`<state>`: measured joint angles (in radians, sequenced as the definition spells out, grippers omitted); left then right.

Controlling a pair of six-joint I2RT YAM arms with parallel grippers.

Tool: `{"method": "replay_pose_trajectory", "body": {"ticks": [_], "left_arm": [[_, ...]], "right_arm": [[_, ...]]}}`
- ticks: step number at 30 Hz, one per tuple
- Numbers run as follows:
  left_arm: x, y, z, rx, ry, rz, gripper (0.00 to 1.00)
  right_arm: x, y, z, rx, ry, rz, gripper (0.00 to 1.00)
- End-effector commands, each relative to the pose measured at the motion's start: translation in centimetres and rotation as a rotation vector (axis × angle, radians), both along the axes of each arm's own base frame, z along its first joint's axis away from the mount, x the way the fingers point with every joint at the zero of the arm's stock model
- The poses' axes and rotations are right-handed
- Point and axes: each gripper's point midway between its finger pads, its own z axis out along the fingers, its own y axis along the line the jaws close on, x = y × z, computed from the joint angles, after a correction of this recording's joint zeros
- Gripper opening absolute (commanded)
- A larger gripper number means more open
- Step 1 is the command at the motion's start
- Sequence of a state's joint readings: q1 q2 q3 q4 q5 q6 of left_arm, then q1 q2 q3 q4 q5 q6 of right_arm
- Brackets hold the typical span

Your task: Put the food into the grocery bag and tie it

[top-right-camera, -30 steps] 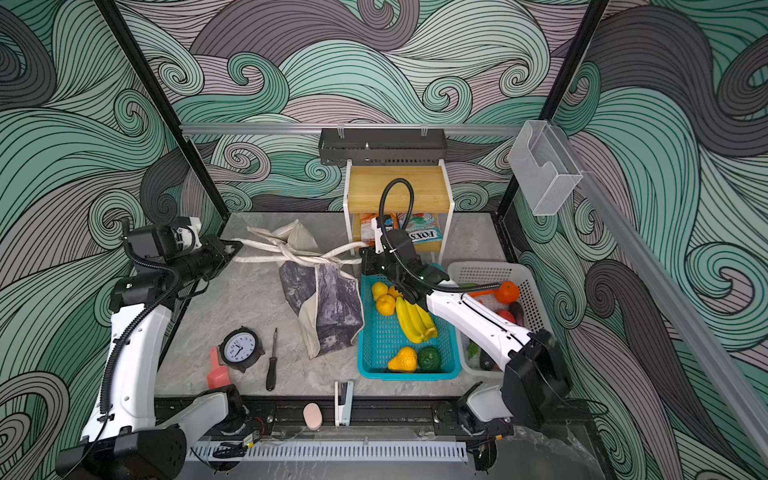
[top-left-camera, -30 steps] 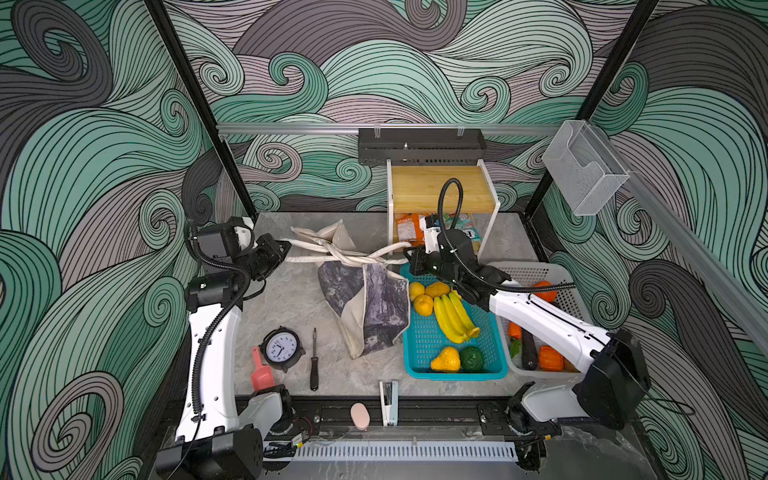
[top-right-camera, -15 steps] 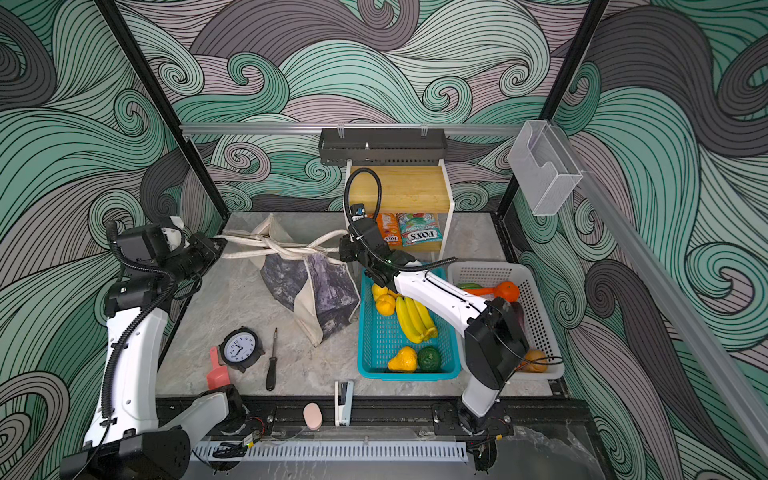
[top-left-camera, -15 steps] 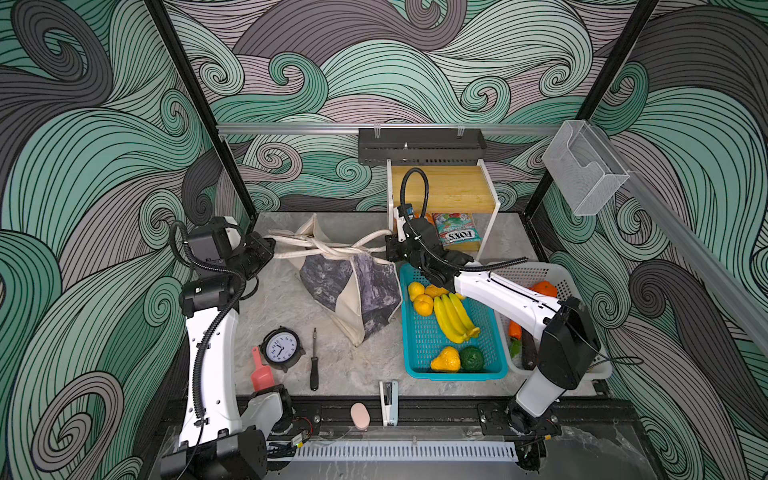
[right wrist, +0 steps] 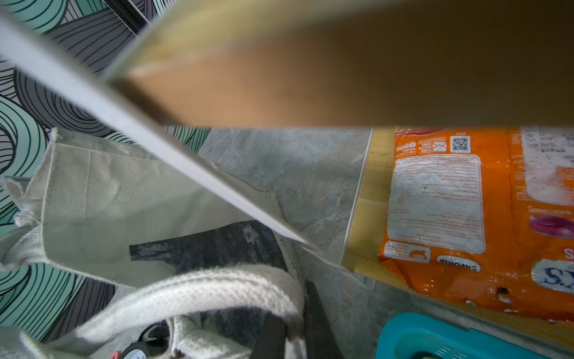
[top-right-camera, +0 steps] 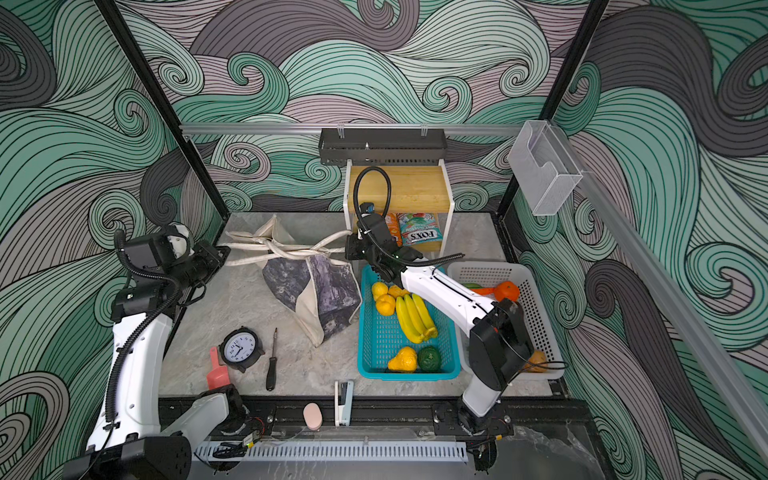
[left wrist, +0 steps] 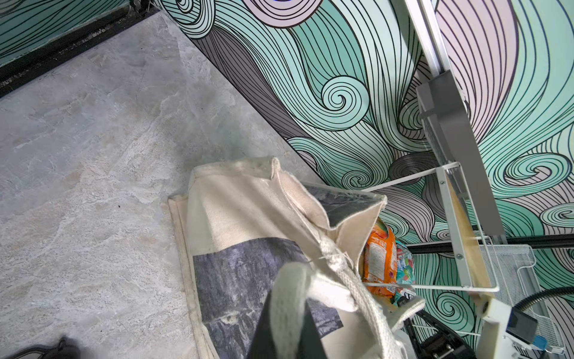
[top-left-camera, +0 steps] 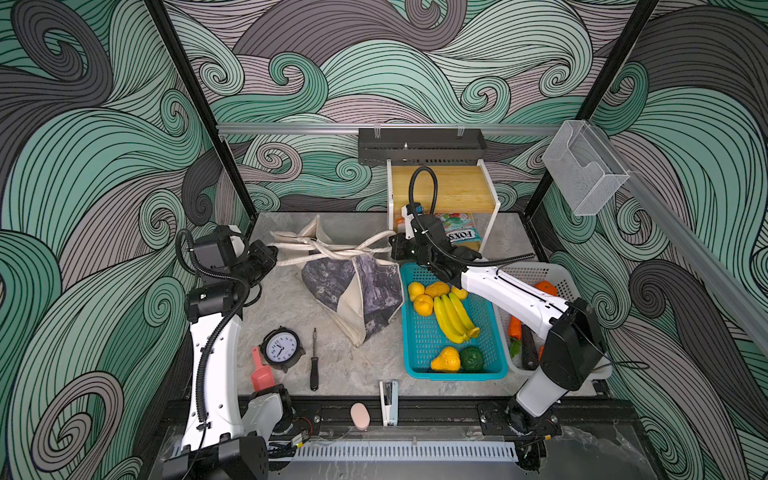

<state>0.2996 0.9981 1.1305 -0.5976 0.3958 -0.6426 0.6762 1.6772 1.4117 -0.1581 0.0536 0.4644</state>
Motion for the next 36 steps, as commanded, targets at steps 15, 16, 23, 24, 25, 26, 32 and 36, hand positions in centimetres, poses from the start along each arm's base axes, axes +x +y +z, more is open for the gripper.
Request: {"method": "replay_pose_trajectory", "body": {"ticks": [15, 16, 23, 24, 25, 26, 32, 36], "left_arm": [[1.2, 1.7, 1.8, -0.035, -0.171, 0.044, 0.16], [1.1, 1.7, 1.9, -0.032, -0.177, 0.048, 0.19], [0.2, 1.5, 3.6, -0.013, -0.233, 0.049, 0.51], [0.1, 1.3, 3.7, -0.015, -0.237, 0.045, 0.53], [0.0, 1.2, 3.8, -0.014, -0.242, 0.042, 0.53], [0.0, 1.2, 3.8, -0.014, -0.246, 0.041, 0.54], [0.4, 0.6, 2.9, -0.072, -0.225, 0.013, 0.64], [-0.2, 0.5, 3.4, -0.036, -0.241, 0.011, 0.81]], "right_arm": [[2.4, -6.7, -0.3, -0.123, -0.038, -0.104, 0.23], [2.0, -6.4, 0.0, -0.115, -0.045, -0.087, 0.28], [-0.6, -6.3, 2.5, -0.096, -0.091, -0.027, 0.48], [-1.0, -6.2, 2.9, -0.089, -0.09, -0.01, 0.49], [-1.5, -6.0, 3.3, -0.08, -0.093, 0.012, 0.5], [-2.0, -5.8, 4.1, -0.062, -0.109, 0.031, 0.51], [-3.7, -4.6, 5.0, -0.052, -0.132, 0.108, 0.77], [-4.8, -5.1, 5.7, -0.04, -0.143, 0.116, 0.82]]}}
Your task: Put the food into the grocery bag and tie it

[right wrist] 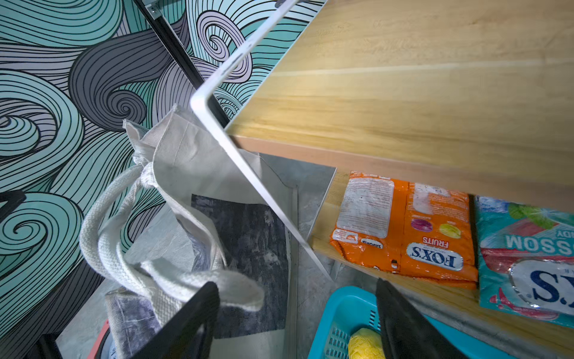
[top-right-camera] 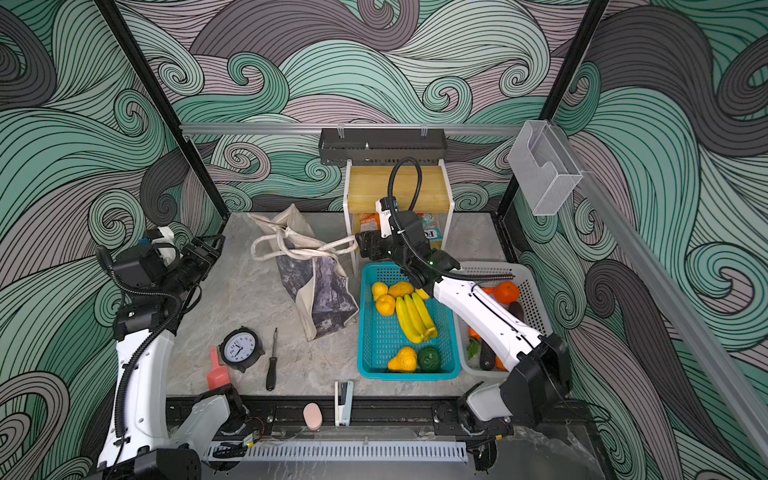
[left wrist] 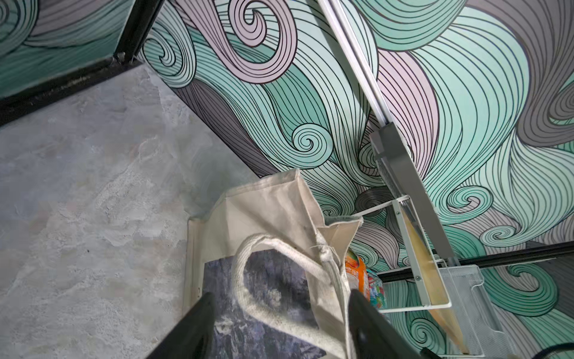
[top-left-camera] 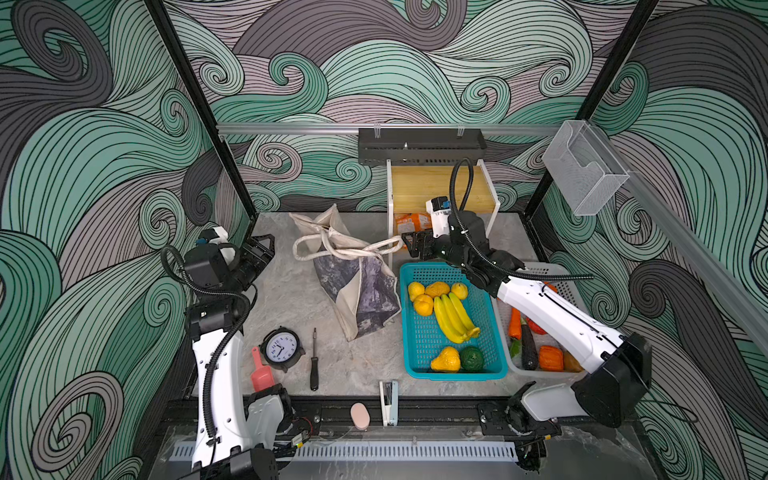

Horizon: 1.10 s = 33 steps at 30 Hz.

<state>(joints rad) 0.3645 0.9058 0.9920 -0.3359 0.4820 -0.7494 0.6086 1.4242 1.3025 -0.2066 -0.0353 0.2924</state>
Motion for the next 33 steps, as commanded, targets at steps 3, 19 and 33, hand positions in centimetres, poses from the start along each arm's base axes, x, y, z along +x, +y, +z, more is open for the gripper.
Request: {"method": "replay_pose_trajectory", "body": {"ticks": [3, 19, 33], "left_arm": [[-1.1, 0.0, 1.0, 0.074, -0.037, 0.002, 0.98], [-2.6, -2.4, -14.3, 0.19, 0.187, 0.039, 0.94], [1.5, -1.0, -16.7, 0.768, 0.198, 0.087, 0.91]], "right_arm": [[-2.4, -1.2, 1.5, 0.0, -0.028, 0.024, 0.99], [-6.5, -17.6, -5.6, -0.147, 0.059, -0.363, 0.98], [-4.2, -28.8, -11.6, -0.256, 0.041, -0.738, 0.99]]}}
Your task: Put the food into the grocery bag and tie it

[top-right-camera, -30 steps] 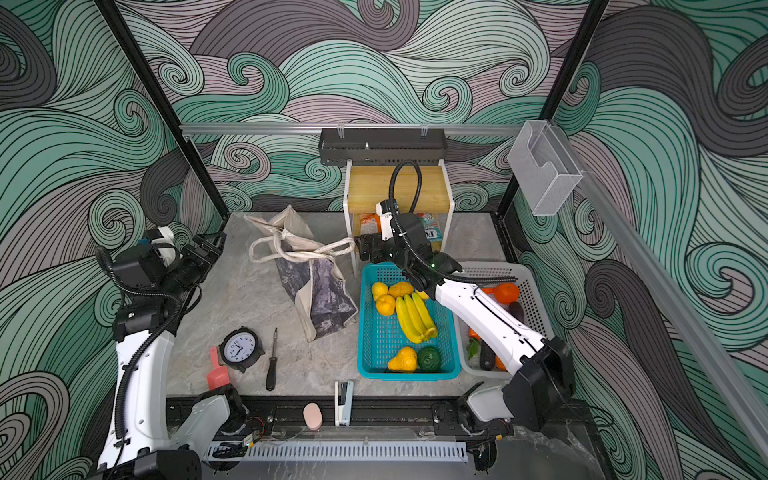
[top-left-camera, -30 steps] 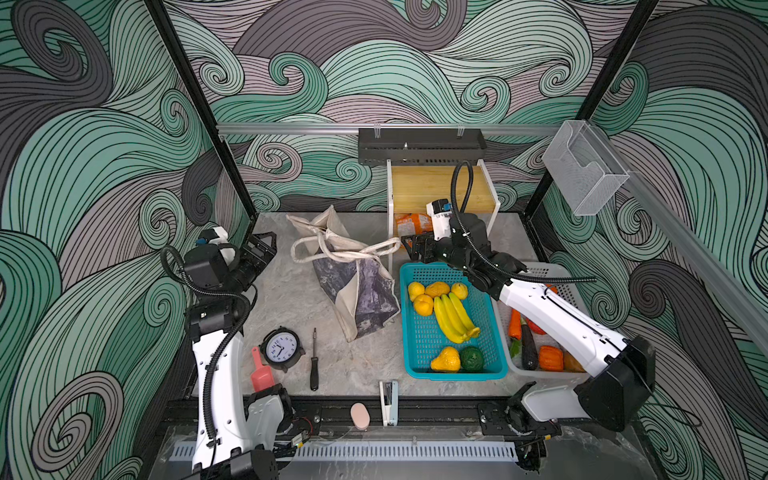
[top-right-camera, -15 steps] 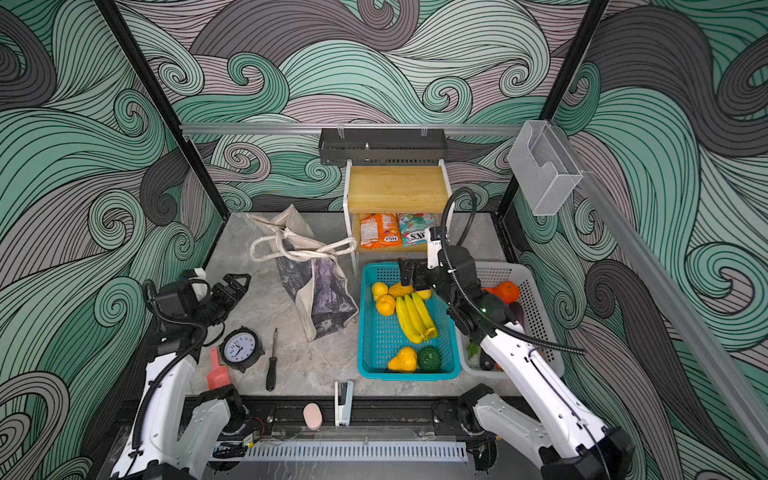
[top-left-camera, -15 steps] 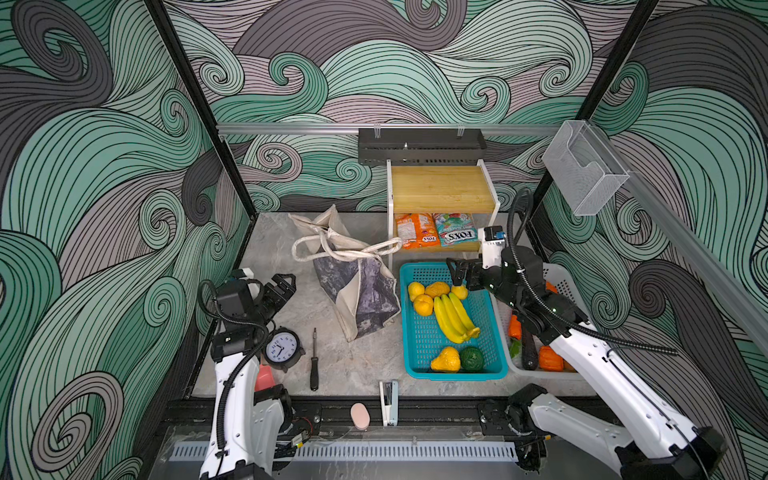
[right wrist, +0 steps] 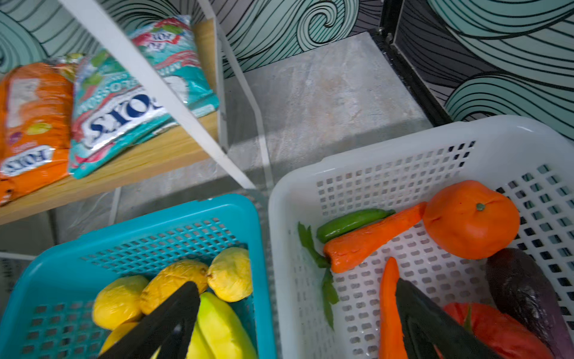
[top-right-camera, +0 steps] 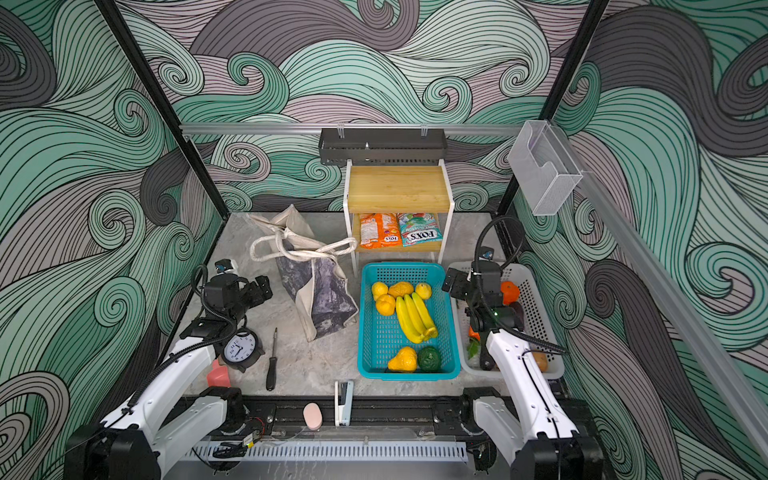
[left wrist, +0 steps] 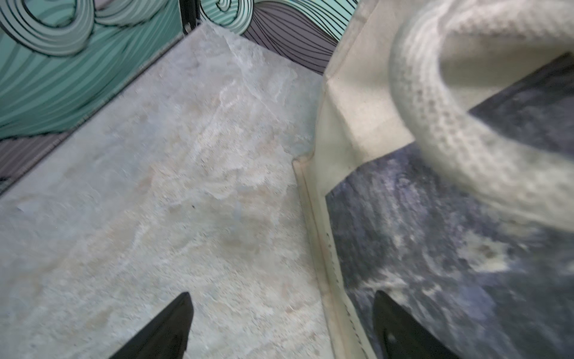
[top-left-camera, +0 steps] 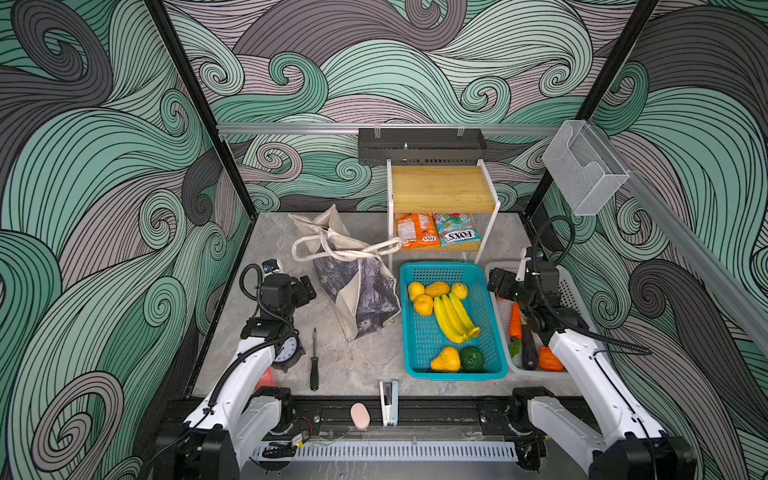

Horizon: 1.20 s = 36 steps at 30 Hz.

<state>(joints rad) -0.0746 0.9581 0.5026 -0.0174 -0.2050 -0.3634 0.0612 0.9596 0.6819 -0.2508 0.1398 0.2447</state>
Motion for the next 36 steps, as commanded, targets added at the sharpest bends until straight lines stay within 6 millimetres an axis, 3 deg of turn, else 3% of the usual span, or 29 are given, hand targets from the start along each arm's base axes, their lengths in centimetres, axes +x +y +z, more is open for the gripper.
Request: {"method": "replay_pose_trajectory", "body": {"ticks": [1, 8, 17, 20, 27, 32, 36], "left_arm": [[1.3, 1.7, 1.2, 0.19, -0.049, 0.024, 0.92], [3.0, 3.6, -0.5, 0.294, -0.033, 0.076, 0.94], [4.5, 4.5, -3.7, 0.204, -0.027, -0.001, 0.93], [5.0, 4.4, -3.6, 0.172, -0.043, -0.014, 0.93], [6.5, 4.1, -3.8, 0.159, -0.069, -0.058, 0.92], [7.0, 4.3, -5.4, 0.151, -0.048, -0.062, 0.92], [7.5, 2.9, -6.6, 0.159, -0.058, -0.144, 0.92]], "right_arm": [[0.9, -2.1, 0.7, -0.116, -0.098, -0.056, 0.99], [2.4, -3.3, -3.1, -0.216, -0.078, -0.069, 0.99], [4.3, -2.9, -5.3, -0.228, -0.174, -0.041, 0.99], [4.9, -2.5, -6.5, -0.214, -0.183, -0.019, 0.98], [6.3, -2.4, -6.4, -0.215, -0.191, -0.004, 0.99], [7.1, -2.0, -7.6, -0.195, -0.225, 0.014, 0.99], [7.5, -1.4, -8.2, -0.191, -0.21, 0.054, 0.99]]}}
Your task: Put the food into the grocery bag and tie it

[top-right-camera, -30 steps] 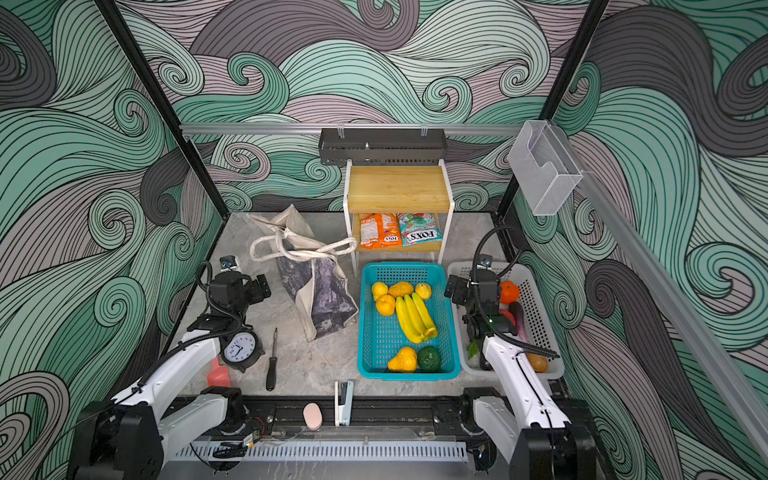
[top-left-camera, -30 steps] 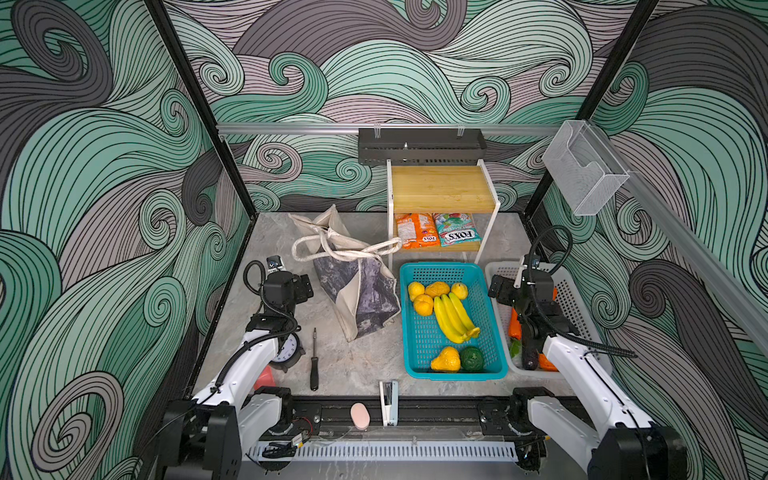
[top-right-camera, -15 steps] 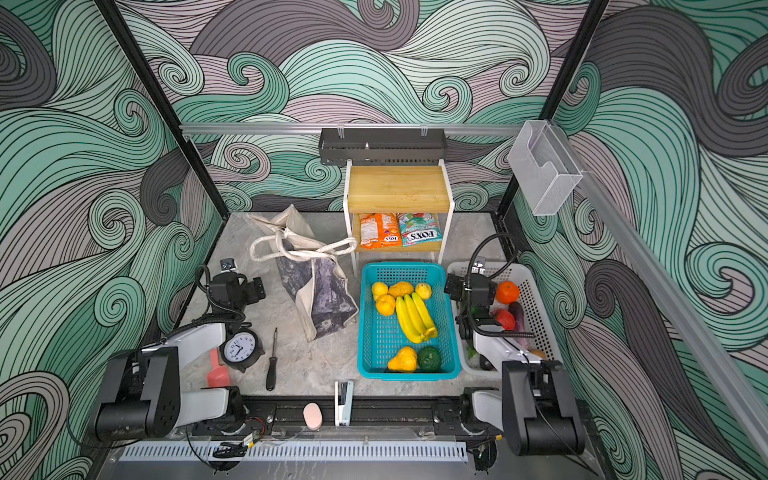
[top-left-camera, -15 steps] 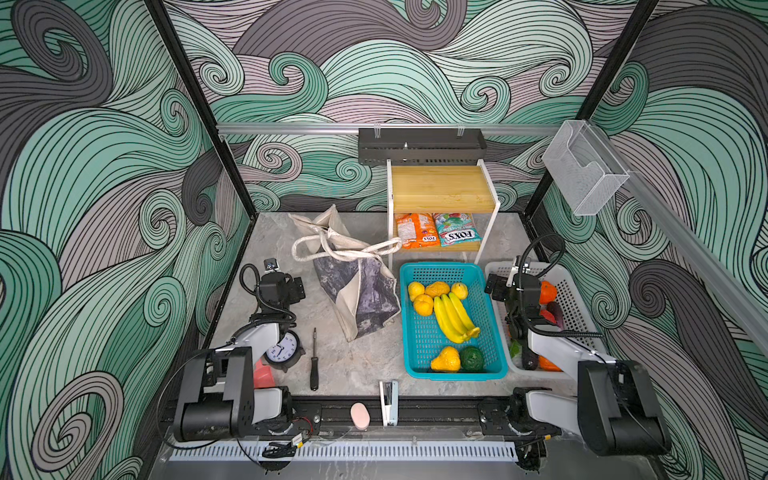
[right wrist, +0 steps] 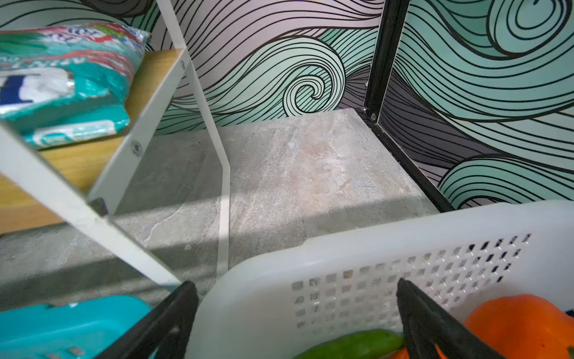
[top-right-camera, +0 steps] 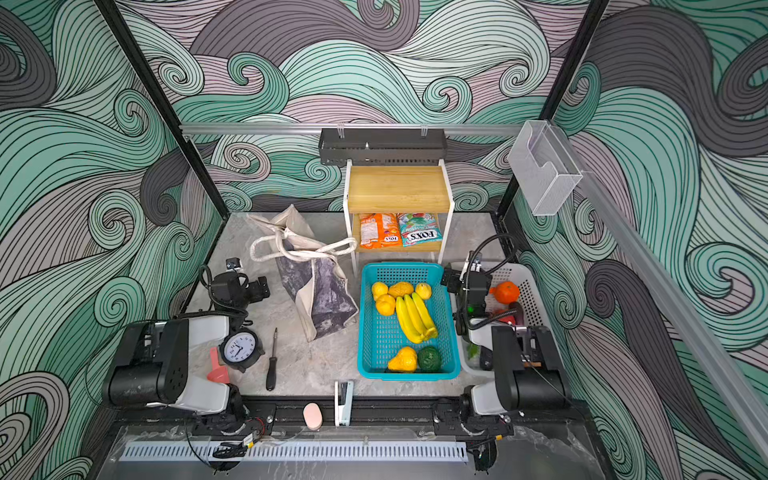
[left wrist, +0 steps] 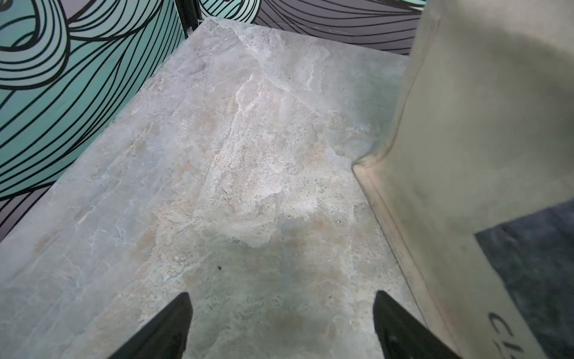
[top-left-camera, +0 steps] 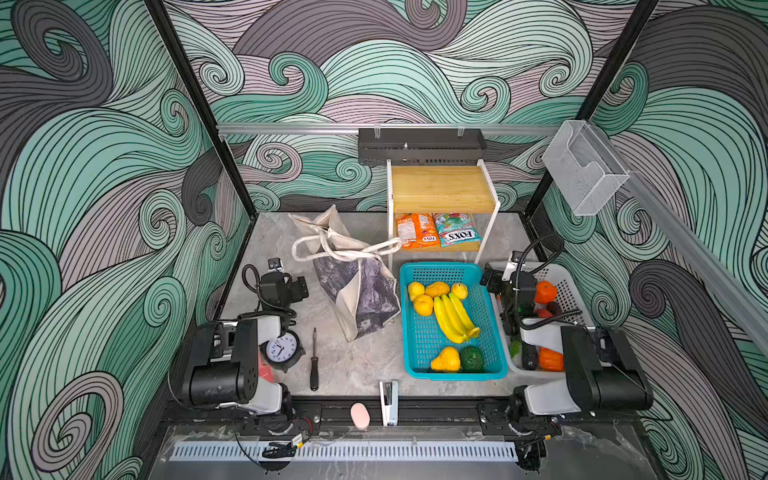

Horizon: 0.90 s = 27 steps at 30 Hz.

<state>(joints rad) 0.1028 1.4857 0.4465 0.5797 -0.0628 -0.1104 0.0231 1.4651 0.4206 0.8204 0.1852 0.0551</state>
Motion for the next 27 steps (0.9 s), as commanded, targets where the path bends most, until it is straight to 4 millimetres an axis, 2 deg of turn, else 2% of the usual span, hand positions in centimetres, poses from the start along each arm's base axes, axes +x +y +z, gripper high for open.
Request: {"method": "replay_pose_trajectory", "body": {"ticks": [1, 3, 9, 11, 27], "left_arm": [[1.8, -1.5, 1.3, 0.028, -0.088, -0.113, 0.92], [1.7, -1.3, 1.3, 0.013, -0.065, -0.098, 0.93], [1.9, -1.9, 1.2, 0.017, -0.057, -0.137, 0.94], [1.9, -1.9, 1.1, 0.019, -0.057, -0.138, 0.98], [2.0, -1.9, 1.2, 0.02, -0.058, -0.137, 0.99]], "right_arm": [[-0.3, 0.6, -2.4, -0.022, 0.074, 0.05, 0.99], [-0.3, 1.4, -2.8, -0.026, 0.05, 0.096, 0.99], [-0.3, 1.5, -2.8, -0.025, 0.053, 0.1, 0.99], [-0.3, 1.5, -2.8, -0.026, 0.059, 0.1, 0.99], [-0.2, 1.7, -3.0, -0.042, 0.072, 0.105, 0.99]]}}
